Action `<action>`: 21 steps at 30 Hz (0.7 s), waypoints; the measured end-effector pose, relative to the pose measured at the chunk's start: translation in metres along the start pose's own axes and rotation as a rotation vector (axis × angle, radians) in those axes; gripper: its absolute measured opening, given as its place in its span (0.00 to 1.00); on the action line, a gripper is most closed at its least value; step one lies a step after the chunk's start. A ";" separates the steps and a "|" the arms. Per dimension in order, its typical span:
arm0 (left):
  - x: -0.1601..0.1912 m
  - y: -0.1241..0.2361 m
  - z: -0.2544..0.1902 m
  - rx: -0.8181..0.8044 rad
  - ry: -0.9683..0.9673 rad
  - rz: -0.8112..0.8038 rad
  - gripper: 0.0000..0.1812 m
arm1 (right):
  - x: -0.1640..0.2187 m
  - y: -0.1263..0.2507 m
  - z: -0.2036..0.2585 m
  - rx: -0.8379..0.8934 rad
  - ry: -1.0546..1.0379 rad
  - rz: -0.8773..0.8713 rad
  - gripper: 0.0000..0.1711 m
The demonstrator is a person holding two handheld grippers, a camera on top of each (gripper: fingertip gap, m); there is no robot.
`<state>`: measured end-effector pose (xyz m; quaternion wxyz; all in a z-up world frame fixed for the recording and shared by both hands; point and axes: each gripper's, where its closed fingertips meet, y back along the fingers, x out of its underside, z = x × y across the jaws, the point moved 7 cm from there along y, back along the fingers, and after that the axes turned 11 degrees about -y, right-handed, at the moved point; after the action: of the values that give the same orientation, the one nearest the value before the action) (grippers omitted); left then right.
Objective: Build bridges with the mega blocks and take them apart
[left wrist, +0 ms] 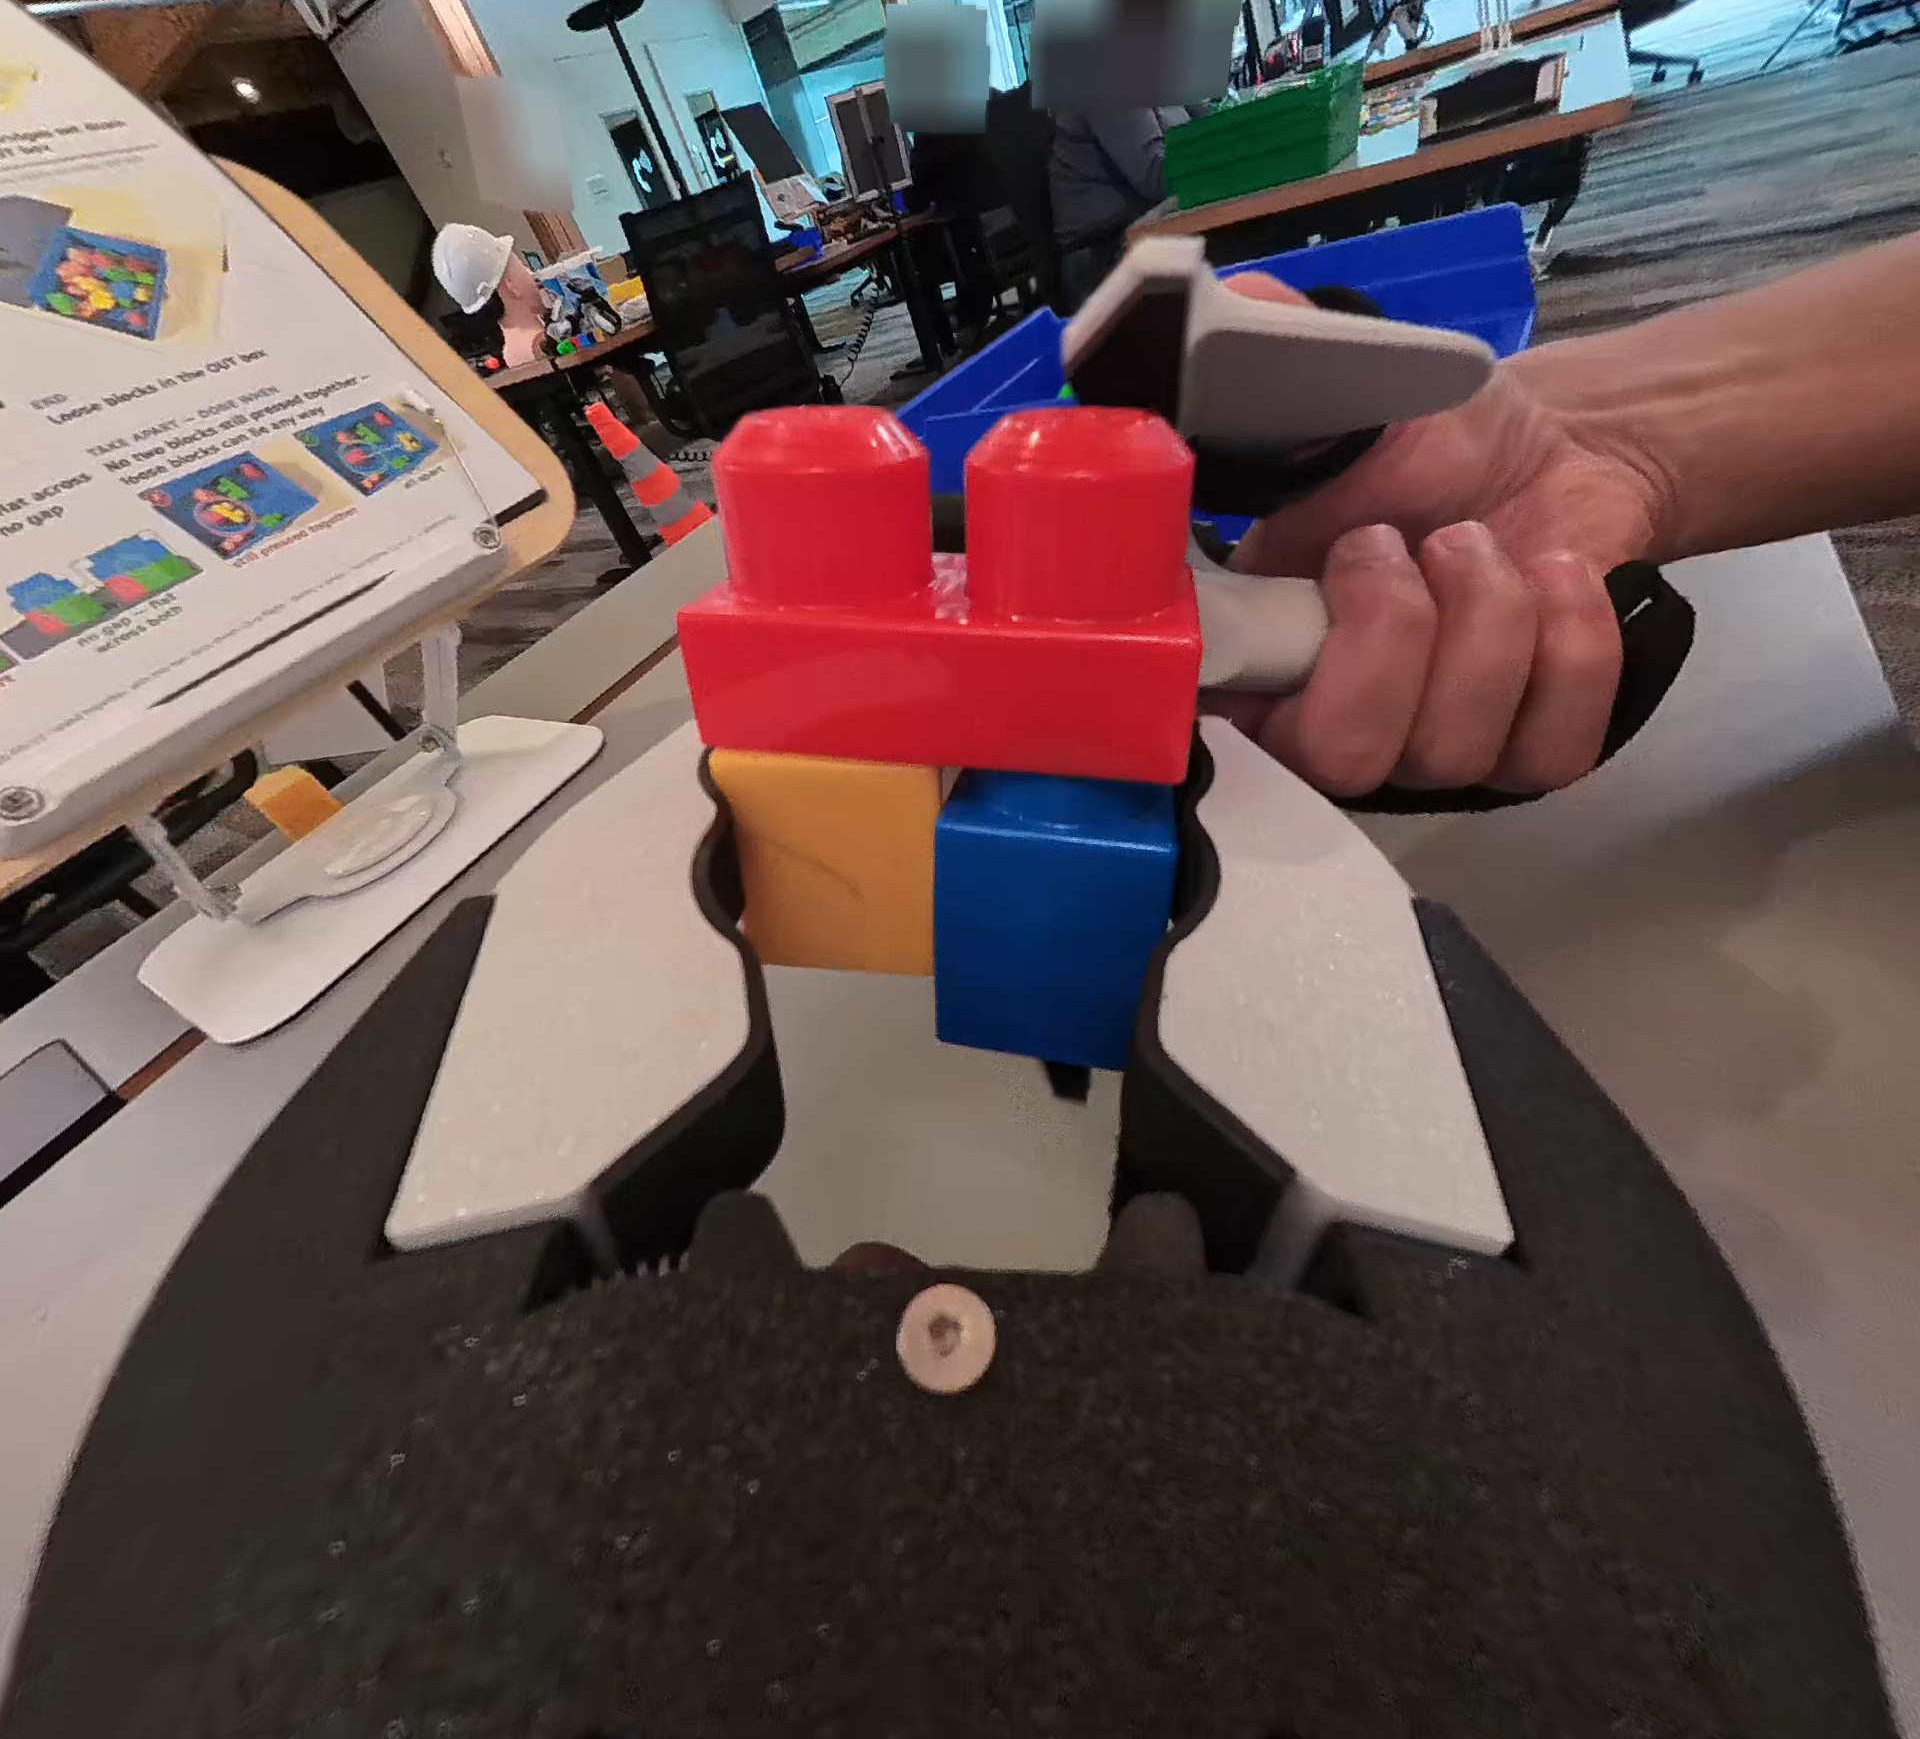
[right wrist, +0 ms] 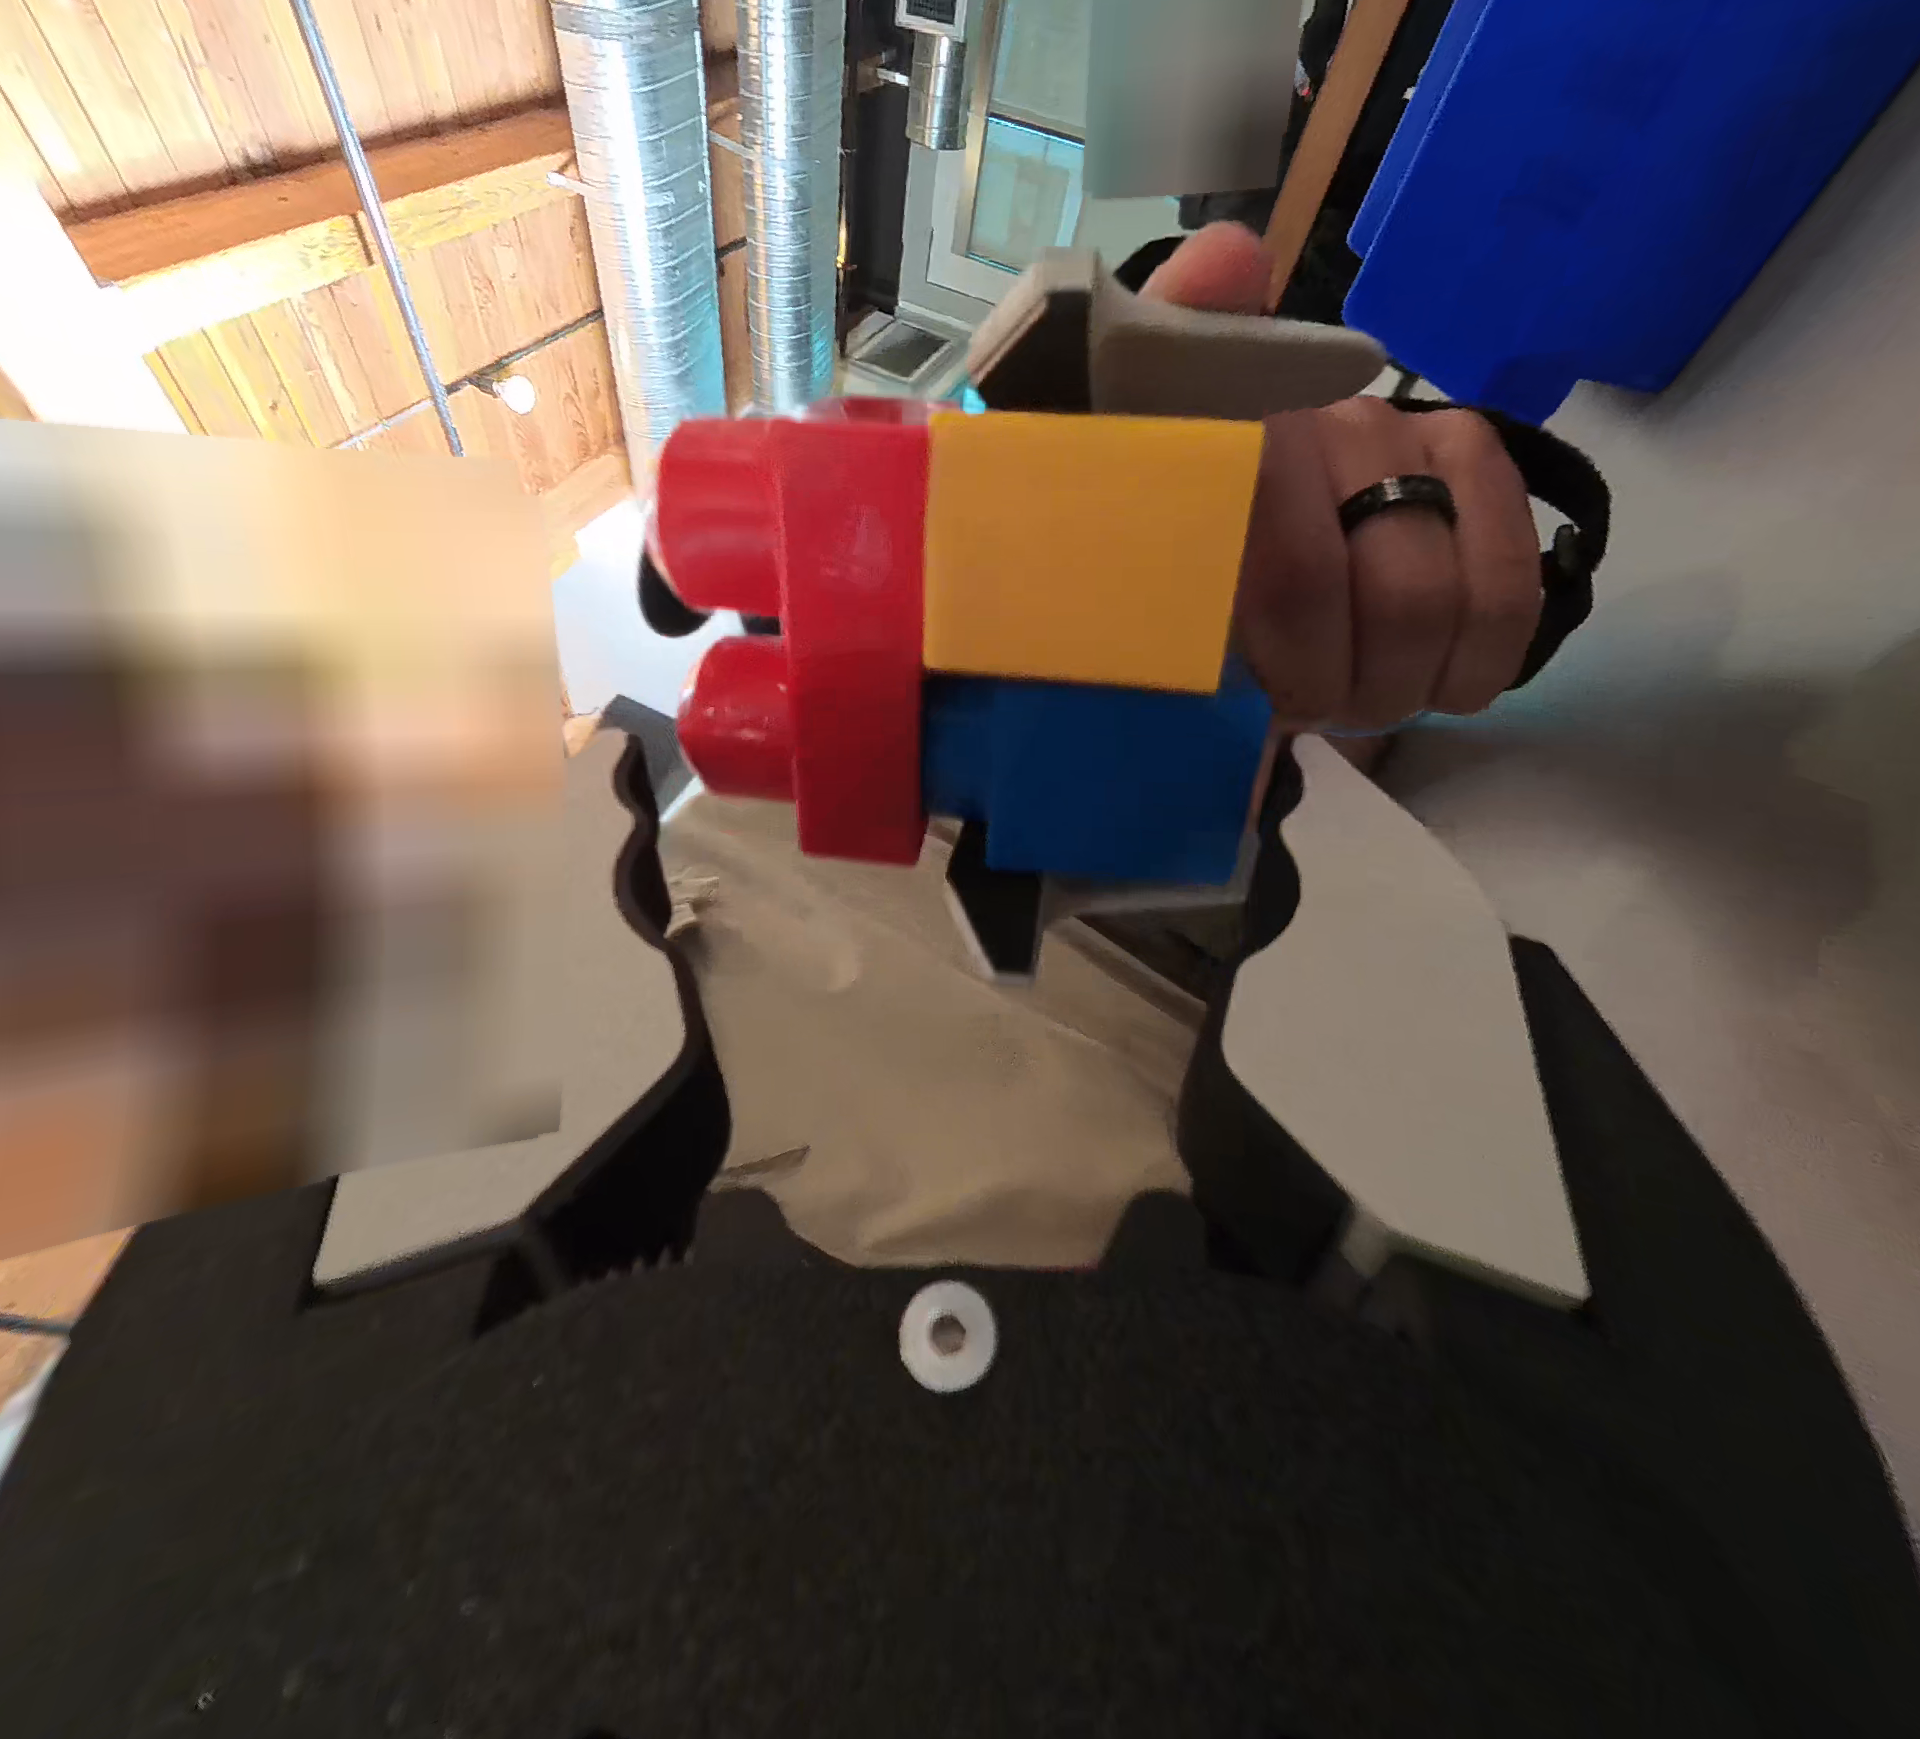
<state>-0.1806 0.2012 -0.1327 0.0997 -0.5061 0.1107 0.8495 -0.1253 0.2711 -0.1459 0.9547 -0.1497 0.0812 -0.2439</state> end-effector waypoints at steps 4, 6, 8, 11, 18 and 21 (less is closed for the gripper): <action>0.003 0.001 0.000 0.014 -0.001 0.012 0.44 | -0.001 0.000 0.002 0.076 0.062 -0.011 0.64; 0.004 0.000 -0.002 0.001 -0.038 0.026 0.44 | -0.003 -0.001 0.000 0.117 0.073 -0.015 0.62; 0.004 -0.001 -0.002 -0.003 -0.049 0.035 0.44 | -0.005 -0.001 -0.001 0.127 0.073 -0.028 0.60; 0.008 0.000 0.000 -0.010 -0.048 0.055 0.44 | -0.006 0.001 -0.002 0.181 0.101 -0.041 0.57; 0.009 0.000 0.001 -0.013 -0.031 0.056 0.45 | -0.008 0.002 -0.002 0.179 0.098 -0.040 0.54; 0.010 -0.001 -0.001 -0.003 -0.025 0.053 0.45 | -0.007 0.002 -0.004 0.168 0.095 -0.026 0.54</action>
<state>-0.1843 0.2019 -0.1418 0.0779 -0.4923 0.1213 0.8584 -0.1310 0.2753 -0.1497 0.9557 -0.0583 0.1036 -0.2692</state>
